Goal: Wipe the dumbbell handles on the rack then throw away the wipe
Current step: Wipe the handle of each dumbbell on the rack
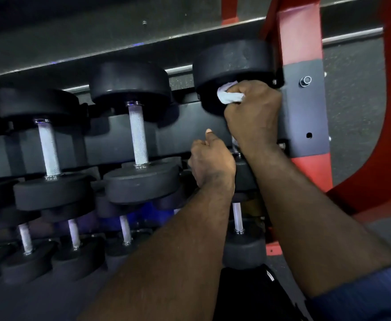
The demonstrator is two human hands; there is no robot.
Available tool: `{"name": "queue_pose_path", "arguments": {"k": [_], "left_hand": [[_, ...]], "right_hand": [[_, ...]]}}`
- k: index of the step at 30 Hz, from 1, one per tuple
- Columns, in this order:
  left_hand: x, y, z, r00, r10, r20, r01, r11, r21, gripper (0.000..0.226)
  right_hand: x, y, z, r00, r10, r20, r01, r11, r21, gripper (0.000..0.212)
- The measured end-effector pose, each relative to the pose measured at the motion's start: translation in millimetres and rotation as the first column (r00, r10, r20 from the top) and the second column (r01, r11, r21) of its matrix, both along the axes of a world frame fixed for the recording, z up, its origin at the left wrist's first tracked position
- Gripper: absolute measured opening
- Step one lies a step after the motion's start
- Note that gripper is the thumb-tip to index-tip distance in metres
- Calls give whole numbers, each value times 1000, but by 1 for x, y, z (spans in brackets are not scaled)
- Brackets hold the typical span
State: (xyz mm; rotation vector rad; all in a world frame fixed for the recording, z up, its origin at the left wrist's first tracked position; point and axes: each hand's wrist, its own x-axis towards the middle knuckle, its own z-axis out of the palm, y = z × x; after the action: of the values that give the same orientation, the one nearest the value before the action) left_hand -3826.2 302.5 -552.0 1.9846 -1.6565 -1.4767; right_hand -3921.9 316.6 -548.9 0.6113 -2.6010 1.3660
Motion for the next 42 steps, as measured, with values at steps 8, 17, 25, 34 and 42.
{"name": "queue_pose_path", "arguments": {"k": [8, 17, 25, 34, 42], "left_hand": [[0, 0, -3, 1000, 15, -3, -15, 999, -44, 51], [0, 1, -3, 1000, 28, 6, -28, 997, -71, 50], [1, 2, -10, 999, 36, 26, -34, 995, -96, 33], [1, 1, -10, 997, 78, 2, -77, 993, -86, 32], [1, 2, -7, 997, 74, 11, -72, 992, -103, 34]], "right_hand": [[-11, 14, -6, 806, -264, 529, 379, 918, -119, 18], [-17, 11, -13, 352, 390, 851, 411, 753, -515, 16], [-40, 8, -12, 4, 344, 939, 378, 869, -320, 51], [-28, 11, -12, 341, 452, 824, 649, 520, -554, 37], [-38, -5, -4, 97, 295, 950, 296, 903, -311, 37]]}}
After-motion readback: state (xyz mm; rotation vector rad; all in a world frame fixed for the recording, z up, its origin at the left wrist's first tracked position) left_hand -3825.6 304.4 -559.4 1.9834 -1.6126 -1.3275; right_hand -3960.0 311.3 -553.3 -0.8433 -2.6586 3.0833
